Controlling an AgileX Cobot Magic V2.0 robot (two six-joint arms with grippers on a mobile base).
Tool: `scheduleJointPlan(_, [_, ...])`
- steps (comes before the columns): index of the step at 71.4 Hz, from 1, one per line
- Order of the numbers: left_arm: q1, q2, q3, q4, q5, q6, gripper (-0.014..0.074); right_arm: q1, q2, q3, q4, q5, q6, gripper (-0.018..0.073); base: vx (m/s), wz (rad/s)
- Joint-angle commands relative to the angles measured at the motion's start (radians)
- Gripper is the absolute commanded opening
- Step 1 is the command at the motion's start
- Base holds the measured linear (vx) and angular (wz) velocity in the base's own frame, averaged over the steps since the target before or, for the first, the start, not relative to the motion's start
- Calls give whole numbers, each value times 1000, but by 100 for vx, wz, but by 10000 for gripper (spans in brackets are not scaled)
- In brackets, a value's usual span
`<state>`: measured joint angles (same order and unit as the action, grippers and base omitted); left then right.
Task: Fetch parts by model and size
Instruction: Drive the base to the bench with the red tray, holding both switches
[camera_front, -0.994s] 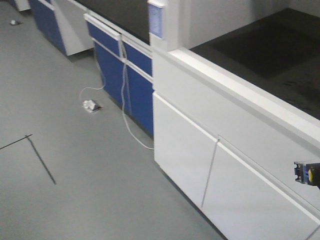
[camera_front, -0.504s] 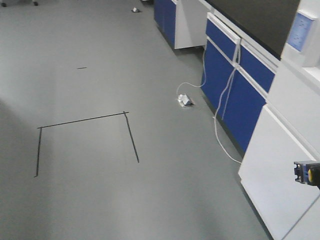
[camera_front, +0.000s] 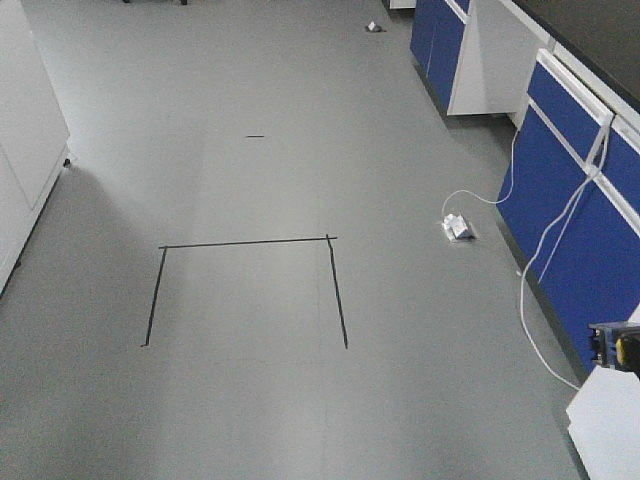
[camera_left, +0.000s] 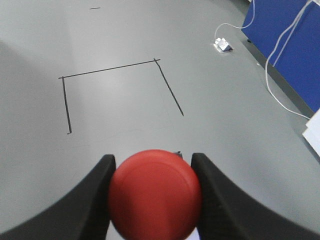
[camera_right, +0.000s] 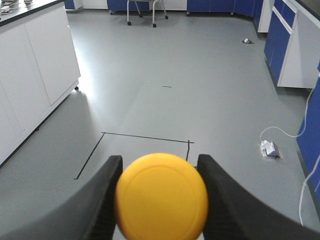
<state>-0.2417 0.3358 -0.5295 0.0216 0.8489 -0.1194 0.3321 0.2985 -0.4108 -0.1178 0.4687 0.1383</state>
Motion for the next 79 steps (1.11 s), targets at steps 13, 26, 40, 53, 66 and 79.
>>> scheduleJointPlan(13, [-6, 7, -26, -1, -71, -2, -6, 1, 10, -31, -10, -79, -6, -10, 31, 8])
scheduleJointPlan(26, [-6, 7, -26, -1, -71, -2, -6, 1, 10, -31, -10, -79, -6, -10, 42, 2])
scheduleJointPlan(40, [-6, 7, -26, -1, -71, -2, -6, 1, 10, -31, -10, -79, -6, -10, 51, -5])
scheduleJointPlan(53, [-6, 7, -26, -1, -71, -2, -6, 1, 10, -31, -10, -79, -6, -10, 58, -5])
scheduleJointPlan(66, [-6, 8, -26, -1, -71, -2, -6, 1, 10, -31, -10, -72, -6, -10, 61, 0])
scheduleJointPlan(79, [-6, 7, -26, -1, -71, -2, -6, 1, 10, -31, -10, -72, -6, -10, 64, 7])
